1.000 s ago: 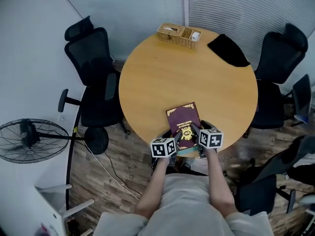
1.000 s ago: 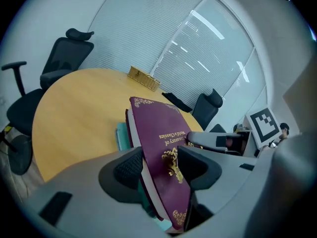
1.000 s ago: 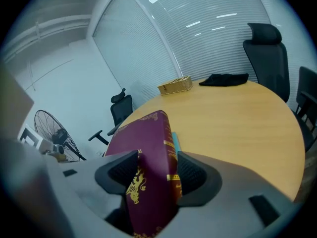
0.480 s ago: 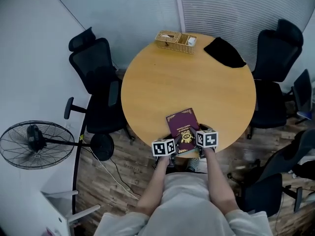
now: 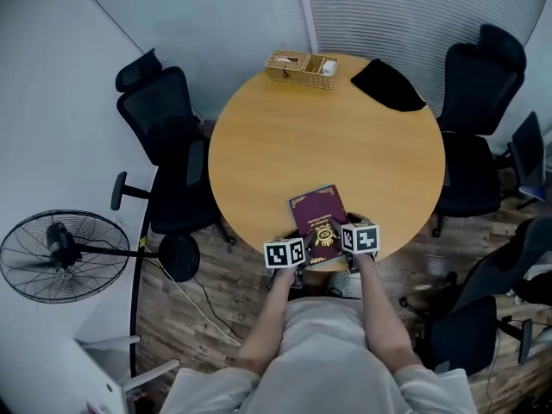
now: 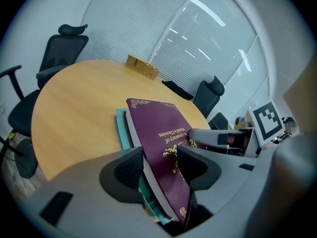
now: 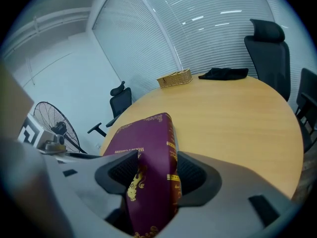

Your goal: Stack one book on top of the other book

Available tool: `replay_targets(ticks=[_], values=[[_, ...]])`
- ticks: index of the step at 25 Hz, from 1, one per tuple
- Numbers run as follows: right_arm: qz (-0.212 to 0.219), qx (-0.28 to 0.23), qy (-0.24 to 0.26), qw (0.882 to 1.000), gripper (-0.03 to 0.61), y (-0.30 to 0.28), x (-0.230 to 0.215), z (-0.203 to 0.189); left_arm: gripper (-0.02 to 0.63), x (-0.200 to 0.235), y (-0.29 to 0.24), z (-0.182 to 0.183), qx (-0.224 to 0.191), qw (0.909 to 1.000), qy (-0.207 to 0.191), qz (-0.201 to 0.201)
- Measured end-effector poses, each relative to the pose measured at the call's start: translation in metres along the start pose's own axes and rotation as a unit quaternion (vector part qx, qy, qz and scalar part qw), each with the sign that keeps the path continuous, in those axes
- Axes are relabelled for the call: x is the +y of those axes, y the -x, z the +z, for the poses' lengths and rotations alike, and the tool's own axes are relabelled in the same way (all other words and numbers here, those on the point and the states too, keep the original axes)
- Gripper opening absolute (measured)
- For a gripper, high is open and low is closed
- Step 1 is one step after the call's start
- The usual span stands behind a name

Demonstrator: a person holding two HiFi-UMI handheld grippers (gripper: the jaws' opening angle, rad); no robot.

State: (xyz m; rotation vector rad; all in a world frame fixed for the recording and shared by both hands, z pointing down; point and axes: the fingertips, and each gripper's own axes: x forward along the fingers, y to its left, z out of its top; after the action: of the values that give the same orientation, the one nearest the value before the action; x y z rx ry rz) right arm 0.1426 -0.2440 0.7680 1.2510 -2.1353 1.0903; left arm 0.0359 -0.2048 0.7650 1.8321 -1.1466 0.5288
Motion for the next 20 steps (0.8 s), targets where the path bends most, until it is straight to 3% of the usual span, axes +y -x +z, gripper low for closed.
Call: replay_targets(ticks=[10, 17, 20], values=[[0.007, -0.011, -0.001, 1.0, 0.252, 0.002, 0.0, -0.001, 0.229, 0.002, 0.003, -0.006, -0.006, 1.0, -0.003, 0.001], [0.022, -0.051, 0.025, 0.998, 0.252, 0.024, 0.007, 0.013, 0.229, 0.006, 0.031, 0.016, -0.068, 0.9951, -0.068, 0.02], [0.032, -0.072, 0.003, 0.997, 0.25, 0.033, 0.0, 0.02, 0.229, 0.002, 0.041, 0.027, -0.092, 0.994, -0.059, 0.009]])
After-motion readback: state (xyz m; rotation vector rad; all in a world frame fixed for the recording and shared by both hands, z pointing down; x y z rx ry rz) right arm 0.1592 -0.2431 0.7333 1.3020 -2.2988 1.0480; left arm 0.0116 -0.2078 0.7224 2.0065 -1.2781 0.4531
